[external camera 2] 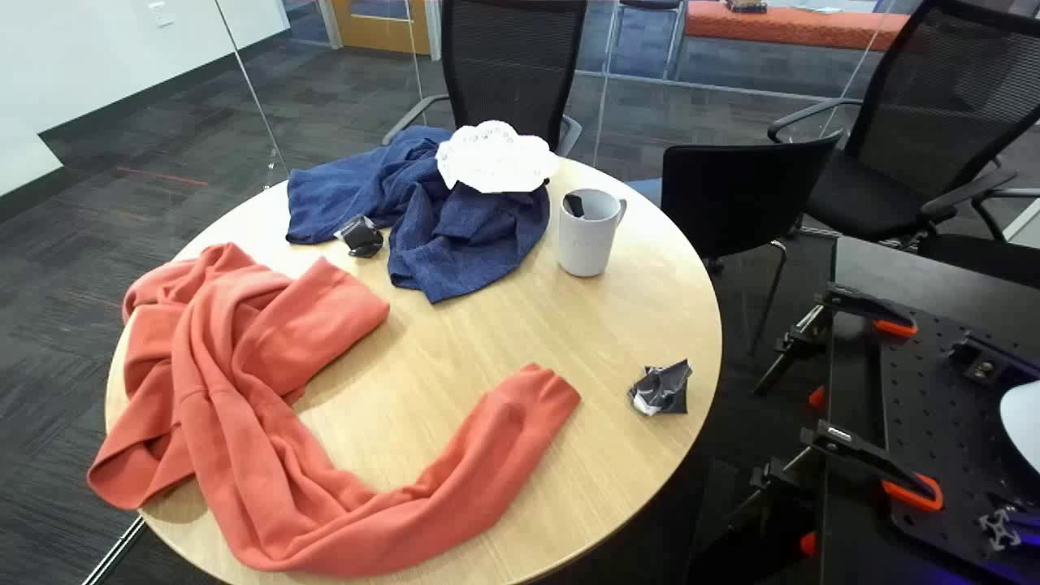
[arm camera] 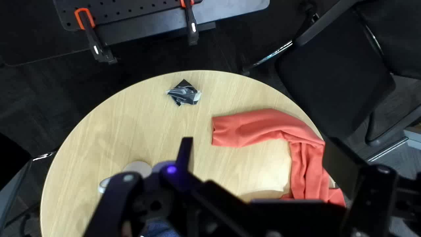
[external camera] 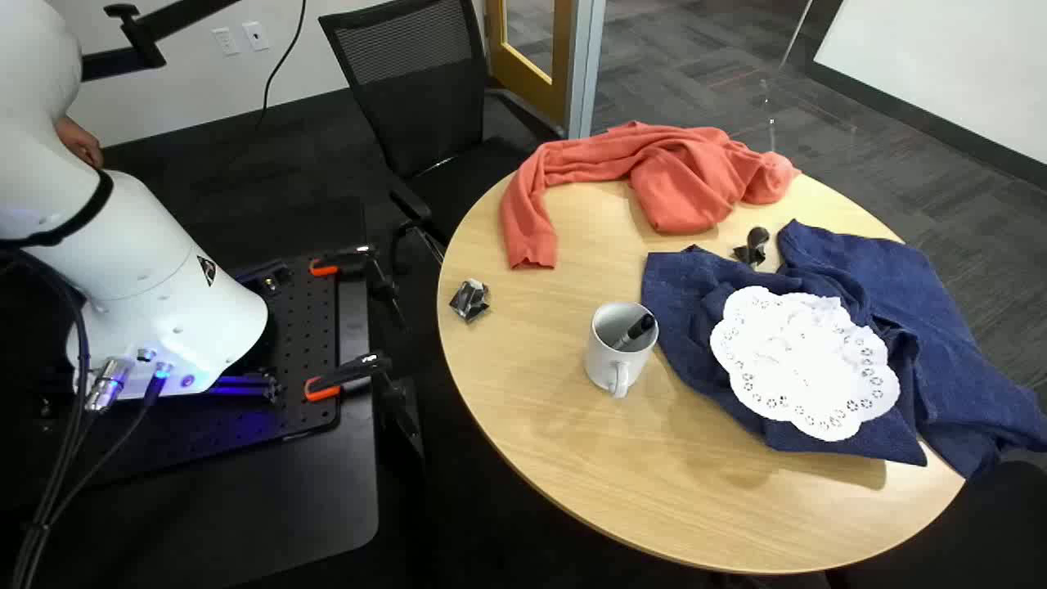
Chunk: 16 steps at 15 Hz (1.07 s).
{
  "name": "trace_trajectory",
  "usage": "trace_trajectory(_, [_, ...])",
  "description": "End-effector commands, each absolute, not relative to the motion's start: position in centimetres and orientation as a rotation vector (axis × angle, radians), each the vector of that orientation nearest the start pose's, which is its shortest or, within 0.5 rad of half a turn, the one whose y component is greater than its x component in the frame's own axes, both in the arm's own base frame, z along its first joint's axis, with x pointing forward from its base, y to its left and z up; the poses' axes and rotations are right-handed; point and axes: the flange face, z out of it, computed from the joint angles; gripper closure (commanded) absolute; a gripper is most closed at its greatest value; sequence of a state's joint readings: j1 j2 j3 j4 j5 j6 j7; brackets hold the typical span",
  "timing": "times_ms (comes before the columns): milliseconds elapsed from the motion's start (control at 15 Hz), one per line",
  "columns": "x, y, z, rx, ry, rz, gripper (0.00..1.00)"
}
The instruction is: Take the marker in the cup and put it on the table
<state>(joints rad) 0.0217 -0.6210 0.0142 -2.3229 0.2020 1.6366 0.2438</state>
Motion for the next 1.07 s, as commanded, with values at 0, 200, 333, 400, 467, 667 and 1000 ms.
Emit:
trace_trajectory(0, [35.5, 3.4, 56.0, -2.937, 0.340, 0.136, 0.00])
trace_trajectory(200, [35.5, 3.4, 56.0, -2.937, 0.340, 0.136, 0.00])
trace_trajectory(333, [35.5, 3.4, 56.0, -2.937, 0.340, 0.136, 0.00])
trace_trajectory(400, [35.9, 3.3, 55.6, -2.947, 0.361, 0.115, 0.00])
trace_trajectory(467, [36.3, 3.1, 55.3, -2.954, 0.381, 0.095, 0.00])
trace_trajectory(667, [38.0, 2.3, 53.7, -2.966, 0.412, 0.039, 0.00])
trace_trajectory(1000, [41.6, 0.6, 50.3, -3.009, 0.429, -0.122, 0.00])
